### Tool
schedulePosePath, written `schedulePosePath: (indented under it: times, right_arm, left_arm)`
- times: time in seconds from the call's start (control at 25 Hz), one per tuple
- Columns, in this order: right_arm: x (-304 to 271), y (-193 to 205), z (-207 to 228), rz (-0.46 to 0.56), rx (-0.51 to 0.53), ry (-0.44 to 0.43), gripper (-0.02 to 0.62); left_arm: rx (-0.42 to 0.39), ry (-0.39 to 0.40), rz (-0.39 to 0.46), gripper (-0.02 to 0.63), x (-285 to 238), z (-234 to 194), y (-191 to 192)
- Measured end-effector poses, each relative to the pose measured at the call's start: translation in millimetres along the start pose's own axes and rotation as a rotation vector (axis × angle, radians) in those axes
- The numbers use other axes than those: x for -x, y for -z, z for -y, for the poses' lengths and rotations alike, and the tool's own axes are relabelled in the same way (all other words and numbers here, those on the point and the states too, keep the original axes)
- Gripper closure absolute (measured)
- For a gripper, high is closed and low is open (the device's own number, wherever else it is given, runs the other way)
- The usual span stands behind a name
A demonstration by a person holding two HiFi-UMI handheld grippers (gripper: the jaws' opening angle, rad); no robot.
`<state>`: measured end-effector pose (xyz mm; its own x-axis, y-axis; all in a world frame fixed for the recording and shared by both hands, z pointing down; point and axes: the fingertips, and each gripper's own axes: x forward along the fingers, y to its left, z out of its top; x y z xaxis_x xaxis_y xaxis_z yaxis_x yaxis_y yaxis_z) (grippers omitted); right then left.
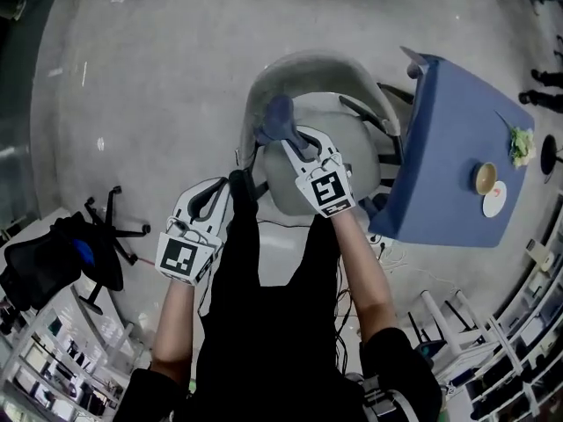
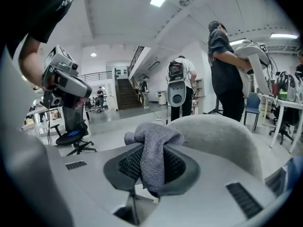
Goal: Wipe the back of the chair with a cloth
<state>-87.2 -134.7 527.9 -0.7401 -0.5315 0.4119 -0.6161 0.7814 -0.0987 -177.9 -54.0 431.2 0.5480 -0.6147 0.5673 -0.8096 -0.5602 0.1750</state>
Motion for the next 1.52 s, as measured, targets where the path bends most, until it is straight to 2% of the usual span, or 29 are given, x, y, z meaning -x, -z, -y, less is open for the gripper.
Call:
schedulePosePath:
  times: [0.16,0.44,0.72,1.08,1.52]
  right_arm:
    - [-24,8,3,0.002,0.047,-0.020,0.509]
    - [-65,0,14,0.026,0.091,-0.029,0.509]
    - [-87,-10,34,0.035,0.152,0.020,0.509]
    - [-84,-15,50,0.075,0.113,0.070,0.506]
    - [-66,-11,96,0.079,0.050,0.202,0.506]
  left_arm:
    - [0.030,0.009,0.000,0.581,-16,-1,19]
    - [0.057,0.016,0.018,0.581,-29,-4,32]
    - [0.065,0.014,0.021,0.581,-33,-8,35]
    - [0.071,0.010,0.017,0.581,-34,-11,37]
    - [0.068,0.021,0.024,0.581,-41,-5,33]
